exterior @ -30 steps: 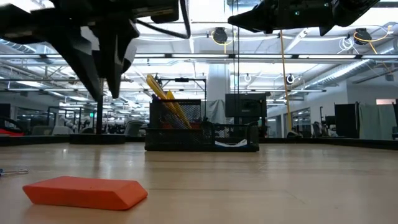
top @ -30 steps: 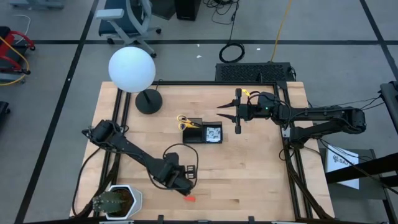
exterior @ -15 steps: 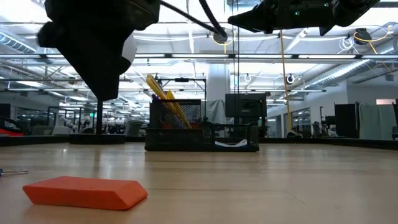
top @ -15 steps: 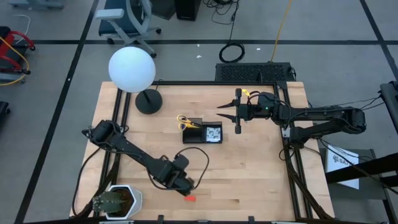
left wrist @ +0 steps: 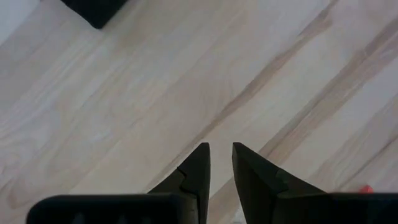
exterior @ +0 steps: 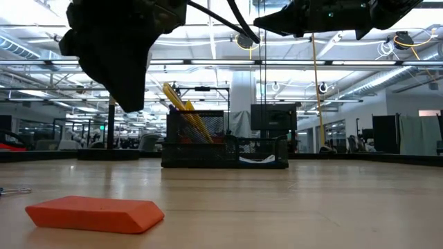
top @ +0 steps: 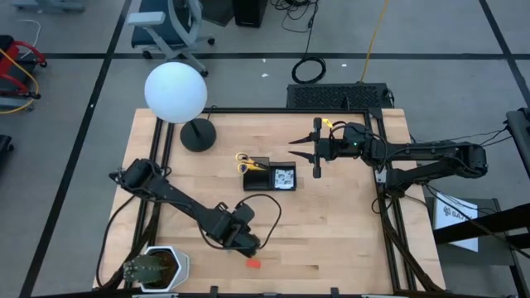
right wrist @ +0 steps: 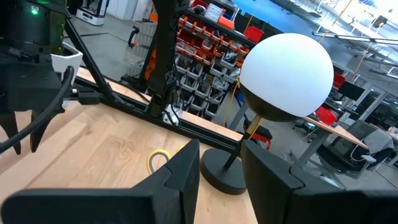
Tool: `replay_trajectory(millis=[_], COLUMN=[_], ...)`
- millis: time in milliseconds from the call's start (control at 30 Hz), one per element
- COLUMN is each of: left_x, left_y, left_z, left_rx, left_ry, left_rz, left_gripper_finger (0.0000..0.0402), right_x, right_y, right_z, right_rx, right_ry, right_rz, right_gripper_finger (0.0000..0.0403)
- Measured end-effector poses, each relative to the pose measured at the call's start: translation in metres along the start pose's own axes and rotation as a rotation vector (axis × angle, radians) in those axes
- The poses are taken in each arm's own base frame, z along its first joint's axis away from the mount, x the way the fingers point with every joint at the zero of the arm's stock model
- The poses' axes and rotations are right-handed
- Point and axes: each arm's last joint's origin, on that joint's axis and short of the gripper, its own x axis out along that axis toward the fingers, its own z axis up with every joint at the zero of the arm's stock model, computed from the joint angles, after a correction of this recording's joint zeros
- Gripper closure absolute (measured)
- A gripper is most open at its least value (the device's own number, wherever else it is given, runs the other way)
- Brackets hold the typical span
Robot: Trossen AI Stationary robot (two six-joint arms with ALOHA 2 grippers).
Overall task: Pick and place office supplies into organizer
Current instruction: Put the blue binder clip into the desk organizer
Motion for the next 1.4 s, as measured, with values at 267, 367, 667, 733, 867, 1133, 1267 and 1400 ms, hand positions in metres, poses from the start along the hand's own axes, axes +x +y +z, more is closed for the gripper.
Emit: replay_trajectory(millis=[267, 367, 667, 733, 867, 1133, 1267, 1400], left_x=[0.001, -0.002, -0.008, -0.009, -0.011, -0.015, -0.019, -0.021], left_y=[0.001, -0.002, -0.007, -0.008, -0.010, -0.012, -0.014, -0.015], left_z=[0.000, -0.008, -0.027, -0.030, -0.039, -0.051, -0.062, -0.070], left_rx=[0.105, 0.131, 0.259, 0.229, 0.119, 0.013, 0.015, 0.016], left_ry=[0.066, 0.090, 0.134, 0.141, 0.184, 0.253, 0.267, 0.272], left_rz=[-0.015, -0.030, -0.063, -0.065, -0.073, -0.078, -0.082, -0.084], left_gripper_finger=[0.0330, 0.0330, 0.0330, 0.0330, 0.0330, 0.0330, 0.0329, 0.0329], right_x=[0.000, 0.000, 0.000, 0.000, 0.000, 0.000, 0.000, 0.000], right_y=[0.000, 0.000, 0.000, 0.000, 0.000, 0.000, 0.000, 0.000], right_z=[0.000, 0.000, 0.000, 0.000, 0.000, 0.000, 0.000, 0.000], right_rx=[0.000, 0.000, 0.000, 0.000, 0.000, 0.000, 0.000, 0.000], right_ry=[0.000, 0.000, 0.000, 0.000, 0.000, 0.000, 0.000, 0.000], right_rz=[0.000, 0.000, 0.000, 0.000, 0.000, 0.000, 0.000, 0.000], right_gripper_finger=[0.0293, 0.0293, 0.0293, 0.0293, 0.0293, 0.0293, 0.0293, 0.0293])
